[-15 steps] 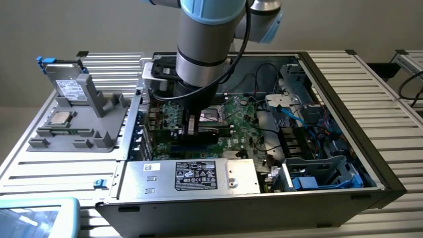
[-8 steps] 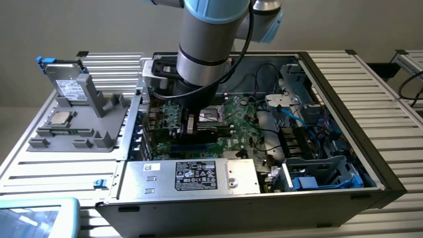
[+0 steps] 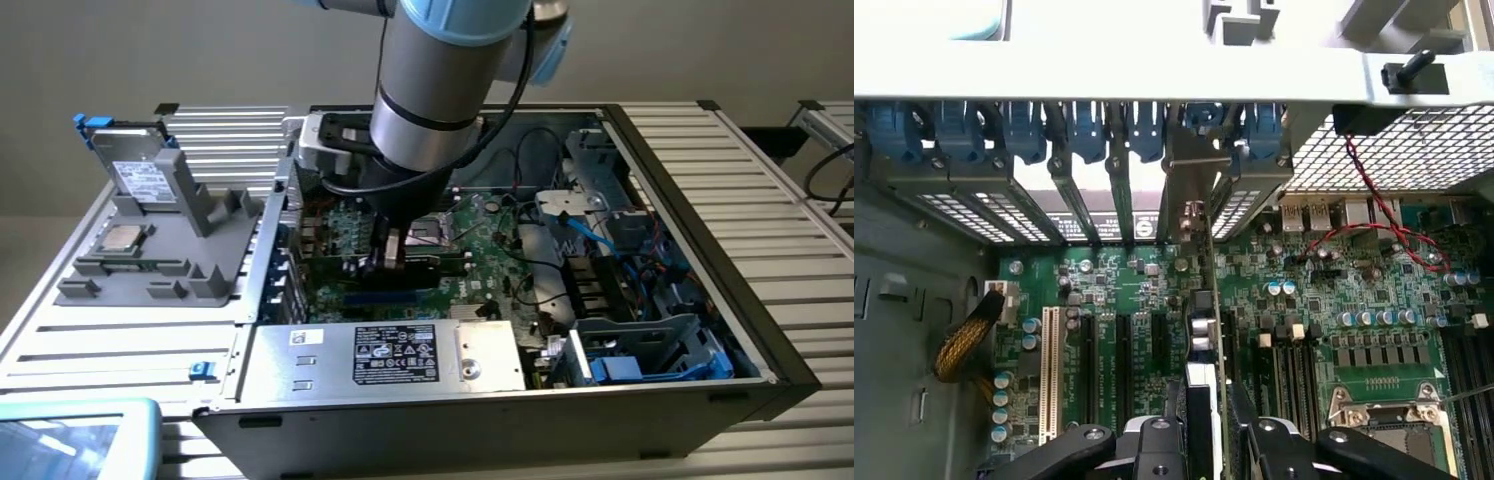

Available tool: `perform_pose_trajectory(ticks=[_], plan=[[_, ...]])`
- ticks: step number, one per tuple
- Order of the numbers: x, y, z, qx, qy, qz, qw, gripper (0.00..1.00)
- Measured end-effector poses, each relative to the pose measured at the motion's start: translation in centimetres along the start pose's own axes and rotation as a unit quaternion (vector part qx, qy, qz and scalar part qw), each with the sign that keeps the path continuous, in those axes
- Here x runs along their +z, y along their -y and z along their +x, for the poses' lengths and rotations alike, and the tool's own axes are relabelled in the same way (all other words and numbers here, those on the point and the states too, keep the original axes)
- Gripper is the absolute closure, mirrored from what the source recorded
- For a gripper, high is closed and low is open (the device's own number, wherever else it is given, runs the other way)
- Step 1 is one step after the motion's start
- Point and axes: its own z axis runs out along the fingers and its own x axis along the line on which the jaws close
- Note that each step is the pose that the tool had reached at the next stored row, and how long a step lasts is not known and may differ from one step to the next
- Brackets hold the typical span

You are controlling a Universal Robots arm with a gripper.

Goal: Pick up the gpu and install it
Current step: 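Insert the gpu into the slot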

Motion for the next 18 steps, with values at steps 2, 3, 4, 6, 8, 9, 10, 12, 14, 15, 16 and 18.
perform_pose_trajectory(ticks=[2, 3, 4, 6, 8, 9, 10, 12, 14, 15, 16, 18], plan=[[-0.1, 0.33, 0.1, 0.001, -0.0003, -0.0062, 1.0, 0.72], [-0.15, 0.54, 0.2, 0.001, -0.0003, -0.0089, 1.0, 0.72], [-0.21, 0.77, 0.2, 0.001, -0.0004, -0.0113, 0.9999, 0.72], [-0.3, 1.13, 0.2, 0.001, -0.0007, -0.0153, 0.9999, 0.72], [-0.31, 1.15, 0.2, 0.002, -0.0007, -0.0161, 0.9999, 0.72], [-0.31, 1.14, 0.2, 0.002, -0.0007, -0.0161, 0.9999, 0.72], [-0.3, 1.15, 0.2, 0.002, -0.0007, -0.0165, 0.9999, 0.72], [-0.3, 1.16, 0.2, 0.002, -0.0006, -0.0201, 0.9998, 0.72], [-0.3, 1.16, 0.2, 0.002, -0.0006, -0.0225, 0.9997, 0.72], [-0.3, 1.16, 0.2, 0.002, -0.0006, -0.0227, 0.9997, 0.72], [-0.3, 1.16, 0.2, 0.002, -0.0006, -0.0228, 0.9997, 0.72], [-0.29, 1.17, 0.2, 0.002, -0.0007, -0.0232, 0.9997, 0.72]])
